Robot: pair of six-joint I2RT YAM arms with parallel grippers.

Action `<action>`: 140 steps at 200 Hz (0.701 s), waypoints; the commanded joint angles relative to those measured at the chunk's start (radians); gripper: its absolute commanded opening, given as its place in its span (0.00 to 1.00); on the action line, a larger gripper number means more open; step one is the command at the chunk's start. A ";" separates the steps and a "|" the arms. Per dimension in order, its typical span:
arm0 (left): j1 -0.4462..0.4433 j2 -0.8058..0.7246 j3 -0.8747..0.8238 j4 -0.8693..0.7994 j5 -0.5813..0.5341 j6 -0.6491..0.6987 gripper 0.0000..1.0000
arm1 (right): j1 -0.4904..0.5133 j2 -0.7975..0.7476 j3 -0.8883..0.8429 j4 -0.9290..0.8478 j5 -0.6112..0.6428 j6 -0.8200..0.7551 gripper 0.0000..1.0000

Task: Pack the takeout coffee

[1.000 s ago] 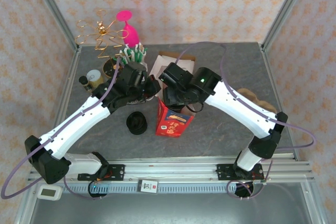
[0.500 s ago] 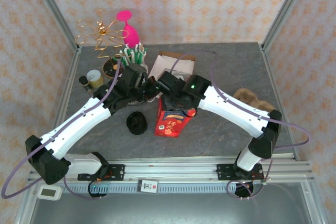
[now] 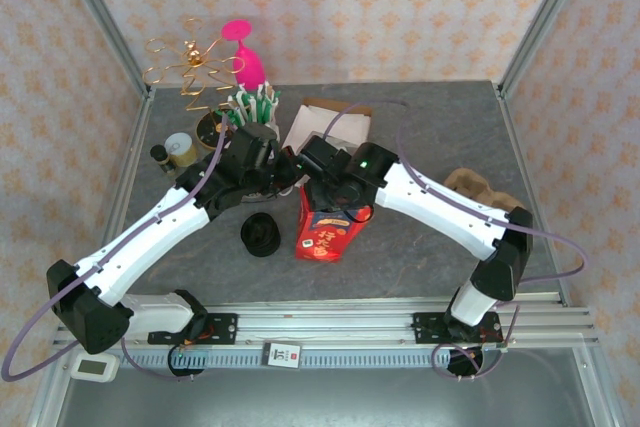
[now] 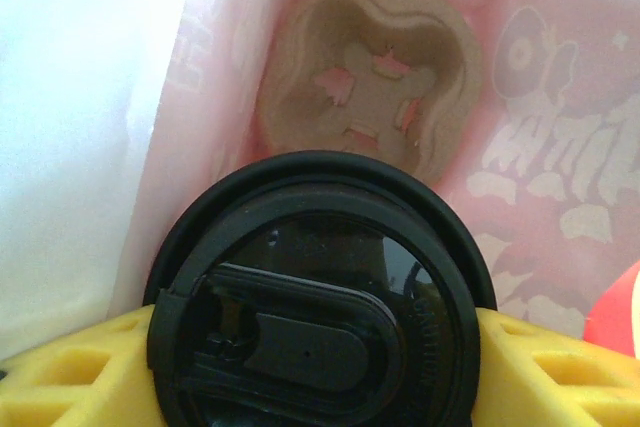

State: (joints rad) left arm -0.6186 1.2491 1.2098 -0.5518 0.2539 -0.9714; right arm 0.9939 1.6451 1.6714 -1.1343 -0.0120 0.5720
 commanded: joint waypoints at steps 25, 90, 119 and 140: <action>0.011 -0.024 -0.029 0.025 -0.029 0.015 0.03 | -0.012 0.041 -0.050 -0.019 -0.047 -0.036 0.67; 0.012 -0.021 -0.047 0.015 -0.050 0.028 0.04 | -0.012 0.057 -0.094 0.010 -0.092 -0.047 0.67; 0.012 -0.015 -0.047 0.017 -0.046 0.034 0.04 | -0.012 0.063 -0.105 0.020 -0.100 -0.055 0.68; 0.013 -0.013 -0.053 0.022 -0.049 0.036 0.04 | -0.015 0.075 -0.104 0.019 -0.094 -0.058 0.68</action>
State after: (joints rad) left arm -0.6140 1.2343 1.1805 -0.5430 0.2462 -0.9600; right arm 0.9794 1.6672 1.6089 -1.0626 -0.0914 0.5453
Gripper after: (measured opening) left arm 0.062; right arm 0.679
